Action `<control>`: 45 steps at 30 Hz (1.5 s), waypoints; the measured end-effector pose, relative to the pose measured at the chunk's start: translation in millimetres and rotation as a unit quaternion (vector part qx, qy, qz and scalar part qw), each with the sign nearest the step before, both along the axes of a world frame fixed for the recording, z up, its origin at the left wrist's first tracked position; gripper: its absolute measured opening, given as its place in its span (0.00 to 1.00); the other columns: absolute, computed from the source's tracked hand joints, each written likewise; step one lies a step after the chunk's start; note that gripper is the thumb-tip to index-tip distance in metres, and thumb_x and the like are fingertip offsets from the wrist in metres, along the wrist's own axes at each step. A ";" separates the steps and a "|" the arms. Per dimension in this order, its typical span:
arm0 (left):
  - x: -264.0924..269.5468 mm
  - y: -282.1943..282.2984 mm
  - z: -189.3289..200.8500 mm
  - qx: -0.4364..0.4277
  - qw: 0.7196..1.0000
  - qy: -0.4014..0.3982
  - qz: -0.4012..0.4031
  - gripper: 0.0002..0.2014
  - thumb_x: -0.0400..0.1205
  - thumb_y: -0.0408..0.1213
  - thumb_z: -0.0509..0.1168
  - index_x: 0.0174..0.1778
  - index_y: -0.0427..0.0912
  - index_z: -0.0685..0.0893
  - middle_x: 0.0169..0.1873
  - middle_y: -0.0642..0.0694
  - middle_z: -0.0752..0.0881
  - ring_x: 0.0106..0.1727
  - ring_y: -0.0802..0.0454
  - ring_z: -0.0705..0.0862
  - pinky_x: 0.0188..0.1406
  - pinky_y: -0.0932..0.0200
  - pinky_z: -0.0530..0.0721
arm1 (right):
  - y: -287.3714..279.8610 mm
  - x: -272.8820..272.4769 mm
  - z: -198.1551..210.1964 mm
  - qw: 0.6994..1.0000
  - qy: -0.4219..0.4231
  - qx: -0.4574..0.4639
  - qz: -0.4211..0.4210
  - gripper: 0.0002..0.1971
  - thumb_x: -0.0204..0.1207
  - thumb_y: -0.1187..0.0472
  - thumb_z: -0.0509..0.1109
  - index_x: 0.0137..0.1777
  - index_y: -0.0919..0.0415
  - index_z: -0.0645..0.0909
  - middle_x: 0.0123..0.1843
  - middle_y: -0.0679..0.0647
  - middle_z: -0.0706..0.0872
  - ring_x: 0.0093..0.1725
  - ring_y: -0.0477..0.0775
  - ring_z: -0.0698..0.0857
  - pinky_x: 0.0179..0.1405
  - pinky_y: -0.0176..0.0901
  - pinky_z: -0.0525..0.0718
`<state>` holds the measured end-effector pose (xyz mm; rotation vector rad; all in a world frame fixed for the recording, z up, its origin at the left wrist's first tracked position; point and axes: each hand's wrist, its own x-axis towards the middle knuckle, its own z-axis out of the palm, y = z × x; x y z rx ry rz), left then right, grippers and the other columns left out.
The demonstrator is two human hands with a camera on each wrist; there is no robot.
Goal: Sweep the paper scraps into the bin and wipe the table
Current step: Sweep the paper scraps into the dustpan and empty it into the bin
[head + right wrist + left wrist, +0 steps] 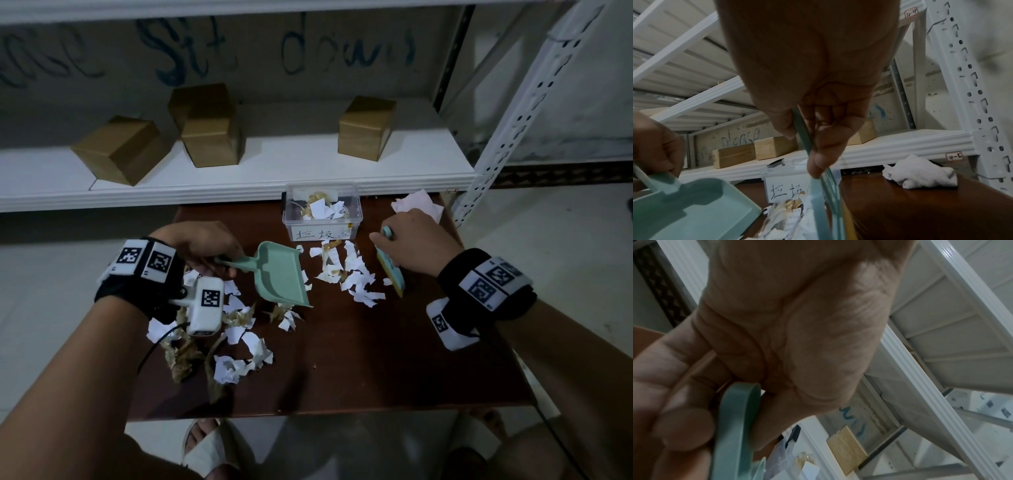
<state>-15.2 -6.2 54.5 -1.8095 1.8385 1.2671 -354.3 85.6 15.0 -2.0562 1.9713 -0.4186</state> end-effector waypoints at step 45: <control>-45.4 14.7 -45.5 -0.003 0.997 -0.005 -0.082 0.09 0.87 0.32 0.67 0.51 0.34 0.93 0.47 0.32 0.94 0.47 0.34 0.93 0.59 0.36 0.90 | 1.0 36.0 8.5 0.974 -0.165 -0.154 -0.001 0.25 0.80 0.49 0.56 0.36 0.70 0.81 0.27 0.61 0.84 0.31 0.59 0.86 0.37 0.60 0.83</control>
